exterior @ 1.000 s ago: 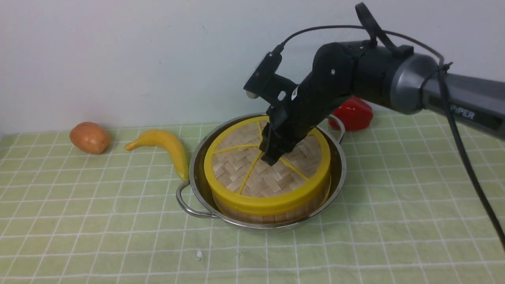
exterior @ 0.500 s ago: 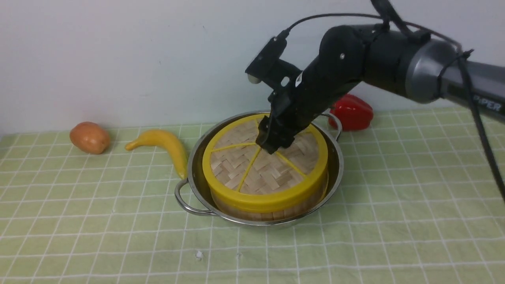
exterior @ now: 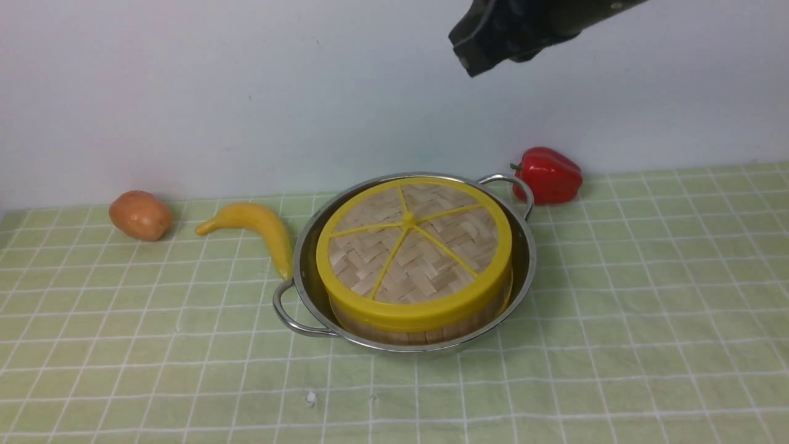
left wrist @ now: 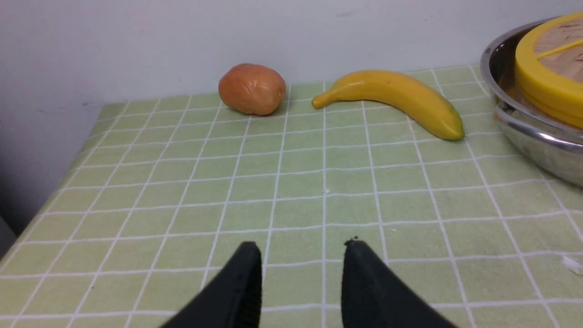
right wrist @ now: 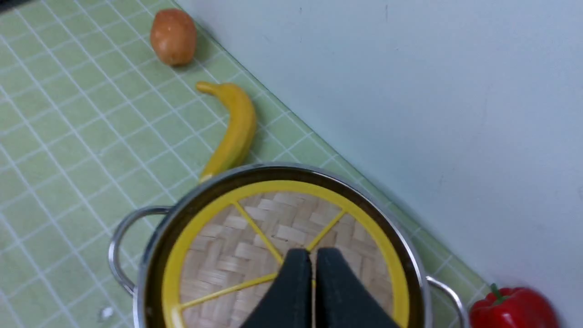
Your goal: Place the steamer in the pot on the green tablecloth, and put the lid on the steamer.
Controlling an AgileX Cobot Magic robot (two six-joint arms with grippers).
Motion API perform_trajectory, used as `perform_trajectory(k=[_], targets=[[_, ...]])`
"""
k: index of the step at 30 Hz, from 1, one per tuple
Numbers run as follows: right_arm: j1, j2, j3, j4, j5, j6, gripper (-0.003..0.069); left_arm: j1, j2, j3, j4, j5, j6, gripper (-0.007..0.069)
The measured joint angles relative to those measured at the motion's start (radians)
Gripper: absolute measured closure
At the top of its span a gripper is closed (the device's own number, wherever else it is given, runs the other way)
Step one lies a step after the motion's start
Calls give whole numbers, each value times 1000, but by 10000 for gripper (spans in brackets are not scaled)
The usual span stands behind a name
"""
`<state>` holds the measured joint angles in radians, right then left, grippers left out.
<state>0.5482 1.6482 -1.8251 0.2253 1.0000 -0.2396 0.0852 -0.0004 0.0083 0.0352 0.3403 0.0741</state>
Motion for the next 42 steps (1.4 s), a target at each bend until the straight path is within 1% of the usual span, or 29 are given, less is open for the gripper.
perform_trajectory(k=[2,3,5,8,10,12,15,17,18,19,20,21,22,25,26,27,28,29,32,33,34,35,37,40,41,42], targets=[[0,-10,0,42,8,52,673,0,0,0,0,0,0,382],[0,-10,0,50,9,56,673,0,0,0,0,0,0,382],[0,-12,0,105,13,112,673,0,0,0,0,0,0,382],[0,-12,0,147,16,133,671,0,0,0,0,0,0,382],[0,-13,0,146,25,112,668,0,0,0,0,0,0,382],[0,-14,8,119,61,87,664,0,0,0,0,0,0,382],[0,-31,67,60,117,82,659,0,0,0,0,0,0,382],[0,-91,195,-2,133,89,656,0,0,0,0,0,0,382],[0,-139,309,-32,120,103,654,0,0,0,0,0,0,382],[0,-149,309,-36,120,103,654,0,0,0,0,0,0,382],[-1,-249,501,-57,48,123,648,0,0,0,0,0,0,382],[-2,-261,501,-59,37,123,648,0,0,0,0,0,0,382],[-13,-381,687,-66,-64,137,644,0,0,0,0,0,0,382],[-57,-564,976,-72,-300,146,634,0,0,0,0,0,0,382],[-89,-652,1075,-72,-410,147,632,0,0,0,0,0,0,382],[-95,-666,1095,-72,-410,147,631,0,0,0,0,0,0,382],[-120,-724,1170,-72,-500,148,629,0,0,0,0,0,0,382],[-184,-838,1330,-72,-629,150,625,0,0,0,0,0,0,382],[-298,-1076,1569,-72,-826,152,617,0,0,0,0,0,0,382],[-305,-1089,1582,-72,-826,153,616,0,0,0,0,0,0,382],[-343,-1177,1665,-71,-890,153,612,0,0,0,0,0,0,382],[-363,-1233,1719,-69,-919,154,608,0,0,0,0,0,0,382],[-387,-1313,1795,-61,-943,155,601,0,0,0,0,0,0,382],[-401,-1443,1831,-52,-927,157,586,0,0,0,0,0,0,382],[-401,-1451,1831,-52,-924,157,585,0,0,0,0,0,0,382],[-401,-1521,1831,-52,-892,157,576,0,0,0,0,0,0,382]])
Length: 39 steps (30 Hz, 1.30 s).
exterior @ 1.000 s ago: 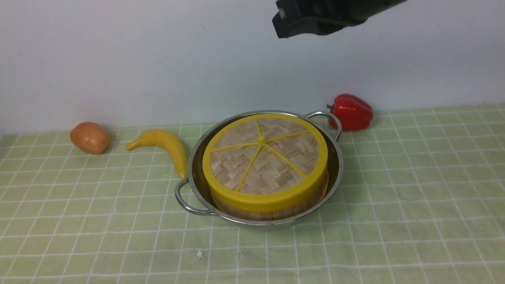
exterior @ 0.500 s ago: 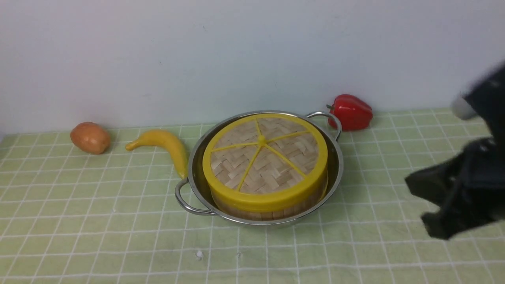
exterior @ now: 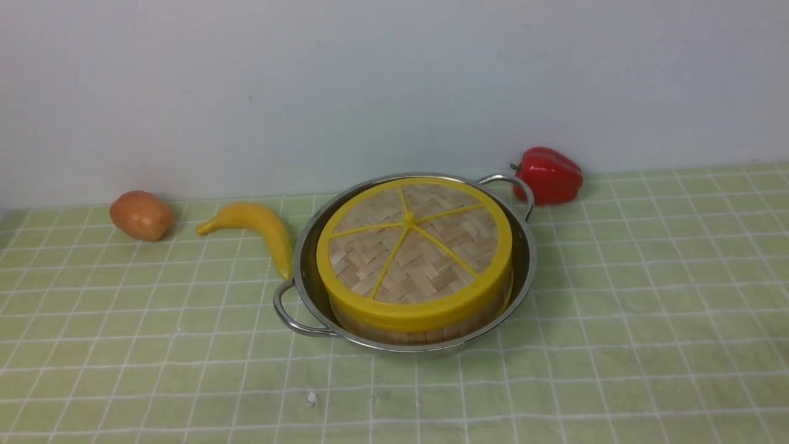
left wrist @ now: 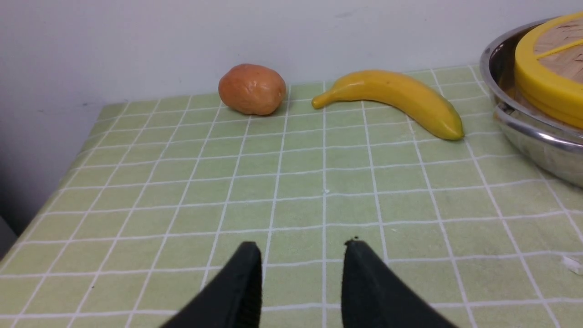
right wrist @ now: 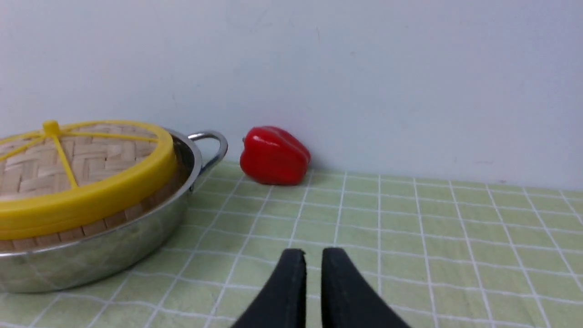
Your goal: Place the steamer in the pot on the green tablecloth, and put the lid on the steamer.
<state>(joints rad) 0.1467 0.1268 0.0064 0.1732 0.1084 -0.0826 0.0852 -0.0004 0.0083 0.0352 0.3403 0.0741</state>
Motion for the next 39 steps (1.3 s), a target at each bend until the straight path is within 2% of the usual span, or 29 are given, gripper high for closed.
perform_trajectory(k=[4,9,39], targets=[[0,-110,0,-11,118,0,555,0,0,0,0,0,0,382],[0,-121,2,-14,229,0,528,0,0,0,0,-1,0,382],[0,-121,2,-19,238,0,426,0,0,0,0,-1,0,382]])
